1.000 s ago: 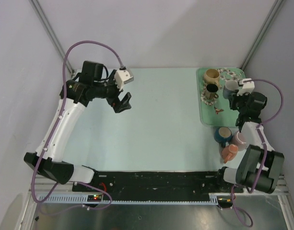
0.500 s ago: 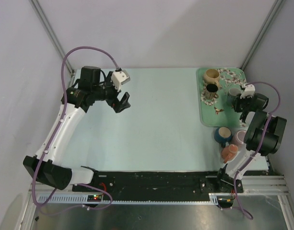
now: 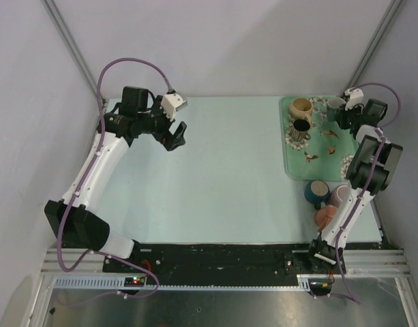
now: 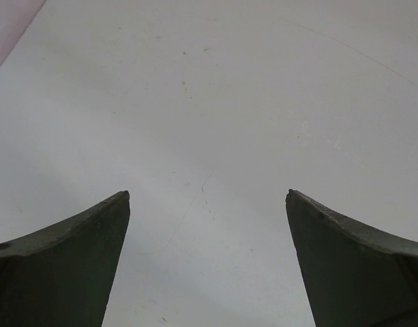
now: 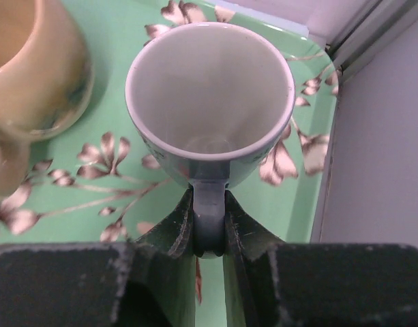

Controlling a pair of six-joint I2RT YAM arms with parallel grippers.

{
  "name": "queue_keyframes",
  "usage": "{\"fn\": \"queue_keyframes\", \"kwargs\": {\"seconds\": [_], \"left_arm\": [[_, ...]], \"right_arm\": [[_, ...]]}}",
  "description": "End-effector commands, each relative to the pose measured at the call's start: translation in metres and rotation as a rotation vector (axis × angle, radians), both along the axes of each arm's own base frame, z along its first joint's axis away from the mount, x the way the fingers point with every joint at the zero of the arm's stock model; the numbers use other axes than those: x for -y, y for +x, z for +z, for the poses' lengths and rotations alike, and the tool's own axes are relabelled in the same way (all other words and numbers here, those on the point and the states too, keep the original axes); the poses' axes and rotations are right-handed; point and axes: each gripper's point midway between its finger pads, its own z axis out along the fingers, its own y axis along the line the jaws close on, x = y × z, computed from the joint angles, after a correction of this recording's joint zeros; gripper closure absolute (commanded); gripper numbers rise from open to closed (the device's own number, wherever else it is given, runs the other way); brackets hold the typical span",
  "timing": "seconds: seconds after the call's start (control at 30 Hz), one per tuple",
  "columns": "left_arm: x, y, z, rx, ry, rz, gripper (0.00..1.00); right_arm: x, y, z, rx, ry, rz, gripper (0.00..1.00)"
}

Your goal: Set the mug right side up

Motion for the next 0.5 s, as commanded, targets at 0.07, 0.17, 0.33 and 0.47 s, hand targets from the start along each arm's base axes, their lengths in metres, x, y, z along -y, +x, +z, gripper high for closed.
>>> {"fn": "queue_keyframes", "kwargs": {"seconds": [0.07,0.17,0.33,0.47], "left_arm": [[-0.005,0.026,0.026,0.1,0.008,0.022,0.0],[-0.007,0.033,0.026,0.109,0.021,0.023,0.0],[-0.013,0.046,0.03,0.127,0.034,0.042,0.0],[-0.018,0.051,0.03,0.129,0.041,0.058,0.0]], "right_arm": [[0.003,0.039,0.009,-0.014,-0.048,0.045,1.0],[-0.001,0.049,0.004,-0.017,-0.103,0.077,1.0],[-0.004,0.055,-0.015,-0.061,-0.234,0.117,1.0],[0.001,0.054,-0.025,-0.091,-0.283,0.107,1.0]]}}
